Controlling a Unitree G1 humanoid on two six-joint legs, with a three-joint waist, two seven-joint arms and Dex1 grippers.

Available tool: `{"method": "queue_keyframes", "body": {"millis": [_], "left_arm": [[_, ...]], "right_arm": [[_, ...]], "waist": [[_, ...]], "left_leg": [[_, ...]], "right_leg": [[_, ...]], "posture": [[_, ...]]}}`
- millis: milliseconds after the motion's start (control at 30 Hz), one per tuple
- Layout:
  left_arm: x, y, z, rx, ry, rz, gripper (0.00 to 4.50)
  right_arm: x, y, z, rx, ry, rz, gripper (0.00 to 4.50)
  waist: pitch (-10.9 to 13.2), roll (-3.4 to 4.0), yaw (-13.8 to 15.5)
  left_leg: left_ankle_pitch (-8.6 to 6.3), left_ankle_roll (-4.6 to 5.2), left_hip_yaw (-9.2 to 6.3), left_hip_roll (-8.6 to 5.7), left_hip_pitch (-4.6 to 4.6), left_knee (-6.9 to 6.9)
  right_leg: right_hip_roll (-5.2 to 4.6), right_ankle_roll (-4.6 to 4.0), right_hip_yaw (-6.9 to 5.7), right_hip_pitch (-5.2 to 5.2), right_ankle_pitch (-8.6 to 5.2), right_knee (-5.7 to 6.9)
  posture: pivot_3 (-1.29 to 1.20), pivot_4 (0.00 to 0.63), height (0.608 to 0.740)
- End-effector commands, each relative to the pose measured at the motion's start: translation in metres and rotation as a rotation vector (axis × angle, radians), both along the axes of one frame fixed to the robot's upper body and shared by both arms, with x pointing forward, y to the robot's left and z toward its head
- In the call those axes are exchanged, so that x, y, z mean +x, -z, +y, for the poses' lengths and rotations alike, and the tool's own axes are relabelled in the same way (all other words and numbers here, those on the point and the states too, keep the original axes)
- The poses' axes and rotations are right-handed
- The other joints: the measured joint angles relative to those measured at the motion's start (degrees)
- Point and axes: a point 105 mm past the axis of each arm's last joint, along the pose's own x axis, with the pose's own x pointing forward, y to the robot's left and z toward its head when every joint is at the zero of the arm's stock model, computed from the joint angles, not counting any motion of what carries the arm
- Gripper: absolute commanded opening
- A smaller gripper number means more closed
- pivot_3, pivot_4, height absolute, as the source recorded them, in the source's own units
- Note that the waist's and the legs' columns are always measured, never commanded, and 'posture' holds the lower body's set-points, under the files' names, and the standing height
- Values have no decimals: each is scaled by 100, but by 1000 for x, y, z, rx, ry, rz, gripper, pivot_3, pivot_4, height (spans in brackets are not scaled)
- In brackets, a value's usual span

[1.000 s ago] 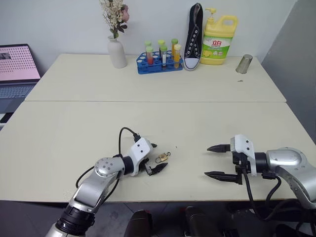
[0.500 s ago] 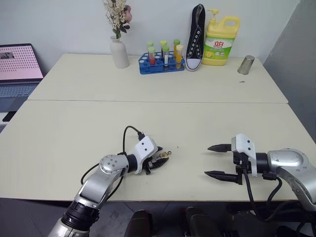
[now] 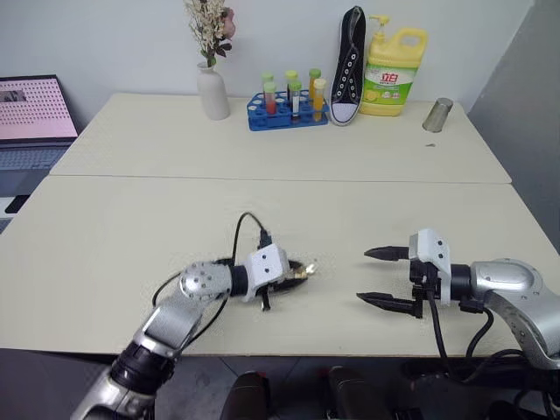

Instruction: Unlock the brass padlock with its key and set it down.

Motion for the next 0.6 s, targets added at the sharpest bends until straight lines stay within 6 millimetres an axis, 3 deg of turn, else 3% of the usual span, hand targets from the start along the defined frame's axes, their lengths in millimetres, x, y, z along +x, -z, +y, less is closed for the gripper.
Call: {"method": "queue_keyframes", "body": {"millis": [33, 200, 333, 600], "left_arm": [[-2, -25, -7, 73, 170, -348, 967], [0, -35, -9, 118, 304, -647, 967], [-3, -42, -12, 88, 355, -763, 967], [-4, -45, -11, 46, 355, -827, 967]], "right_arm": [[11, -11, -2, 60, 74, -60, 4500], [12, -20, 9, 166, 72, -26, 4500], [11, -28, 20, 250, 61, 46, 4500], [11, -33, 45, 340, -8, 185, 4500]], "waist": [[0, 0, 15], [-2, 4, -1], [-2, 3, 10], [-2, 4, -4]], "left_leg": [[0, 0, 1, 0, 0, 0], [0, 1, 9, 1, -1, -2], [0, 1, 6, 2, -4, -2], [0, 1, 4, 4, -3, -1]], "right_leg": [[0, -2, 1, 0, 1, 0], [0, -24, 8, -3, 14, -3], [-1, -25, 3, -3, 16, -1], [-2, -23, 0, -3, 17, 2]], "posture": [[0, 150, 740], [0, 150, 740], [0, 150, 740], [0, 150, 740]]}}
